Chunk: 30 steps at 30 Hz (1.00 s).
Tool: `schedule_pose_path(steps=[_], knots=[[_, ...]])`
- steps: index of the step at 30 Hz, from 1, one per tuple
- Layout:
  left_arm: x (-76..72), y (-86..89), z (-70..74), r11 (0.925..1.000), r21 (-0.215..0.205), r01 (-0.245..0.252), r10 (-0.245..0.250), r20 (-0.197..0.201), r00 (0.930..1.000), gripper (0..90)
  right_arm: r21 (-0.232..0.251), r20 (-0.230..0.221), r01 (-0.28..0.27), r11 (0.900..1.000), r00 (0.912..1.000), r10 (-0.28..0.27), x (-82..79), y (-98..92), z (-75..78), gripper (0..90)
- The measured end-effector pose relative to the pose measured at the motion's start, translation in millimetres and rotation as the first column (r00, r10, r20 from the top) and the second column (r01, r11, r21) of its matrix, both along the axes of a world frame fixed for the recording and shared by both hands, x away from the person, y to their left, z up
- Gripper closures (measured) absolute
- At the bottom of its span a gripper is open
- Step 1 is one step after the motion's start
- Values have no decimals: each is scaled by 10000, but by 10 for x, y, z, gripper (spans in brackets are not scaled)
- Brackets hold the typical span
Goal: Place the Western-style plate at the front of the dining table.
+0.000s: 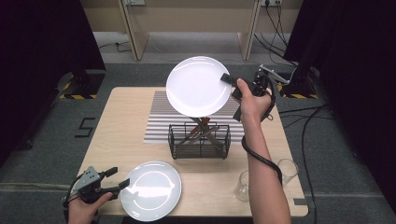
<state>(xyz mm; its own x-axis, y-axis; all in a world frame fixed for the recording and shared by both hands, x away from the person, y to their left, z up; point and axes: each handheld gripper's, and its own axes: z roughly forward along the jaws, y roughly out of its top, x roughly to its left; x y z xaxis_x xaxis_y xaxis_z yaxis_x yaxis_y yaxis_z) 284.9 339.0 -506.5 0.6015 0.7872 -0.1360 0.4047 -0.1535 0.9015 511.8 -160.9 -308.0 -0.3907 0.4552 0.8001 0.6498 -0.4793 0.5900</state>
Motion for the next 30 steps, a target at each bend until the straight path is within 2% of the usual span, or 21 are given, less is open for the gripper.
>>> schedule_pose_path(steps=[30], knots=[[-2, 3, 0, 10000, 7, 6, -6, -24, 10000, 241, 37, -252, 363, 9993, 9990, -361, 122, -24, -19, 859]])
